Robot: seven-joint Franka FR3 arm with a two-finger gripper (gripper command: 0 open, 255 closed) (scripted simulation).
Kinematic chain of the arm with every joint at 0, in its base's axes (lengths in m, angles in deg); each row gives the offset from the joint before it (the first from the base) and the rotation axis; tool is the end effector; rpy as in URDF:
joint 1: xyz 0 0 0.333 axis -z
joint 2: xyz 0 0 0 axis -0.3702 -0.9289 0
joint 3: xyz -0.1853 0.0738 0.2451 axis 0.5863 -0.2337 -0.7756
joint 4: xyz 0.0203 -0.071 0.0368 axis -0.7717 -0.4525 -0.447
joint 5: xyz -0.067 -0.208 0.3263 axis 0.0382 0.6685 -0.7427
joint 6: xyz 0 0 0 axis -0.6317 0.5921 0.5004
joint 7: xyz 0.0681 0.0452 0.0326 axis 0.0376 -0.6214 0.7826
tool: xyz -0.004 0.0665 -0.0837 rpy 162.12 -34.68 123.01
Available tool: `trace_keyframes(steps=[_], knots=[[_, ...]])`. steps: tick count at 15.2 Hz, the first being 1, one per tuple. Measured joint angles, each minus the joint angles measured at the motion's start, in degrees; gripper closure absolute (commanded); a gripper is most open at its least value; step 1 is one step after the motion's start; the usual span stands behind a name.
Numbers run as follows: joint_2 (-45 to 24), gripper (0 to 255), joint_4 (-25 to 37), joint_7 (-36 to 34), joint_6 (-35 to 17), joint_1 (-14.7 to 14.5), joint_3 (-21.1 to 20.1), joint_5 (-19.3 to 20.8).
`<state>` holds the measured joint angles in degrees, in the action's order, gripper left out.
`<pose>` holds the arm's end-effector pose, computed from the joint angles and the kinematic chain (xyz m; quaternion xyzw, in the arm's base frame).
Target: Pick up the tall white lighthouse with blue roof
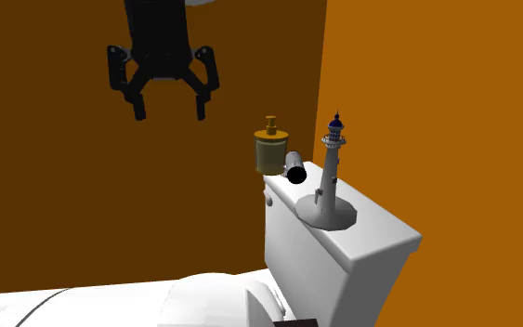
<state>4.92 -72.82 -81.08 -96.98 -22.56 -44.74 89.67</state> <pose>0.3126 0.0023 0.5743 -0.9996 0.0268 0.0101 0.0026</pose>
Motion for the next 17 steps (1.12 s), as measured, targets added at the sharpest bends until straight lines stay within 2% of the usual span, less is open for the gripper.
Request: trace_keyframes(steps=[2,4,10,17], knots=[[-0.4,0,-0.2,-0.2,-0.8,0.3,0.1,0.3],[-1.9,0,-0.6,-0.6,-3.9,1.5,0.6,1.6],[-6.8,0,-2.7,-2.8,-15.1,5.7,2.5,6.2],[-15.4,0,-1.4,-6.3,-27.8,10.8,4.9,11.4]])
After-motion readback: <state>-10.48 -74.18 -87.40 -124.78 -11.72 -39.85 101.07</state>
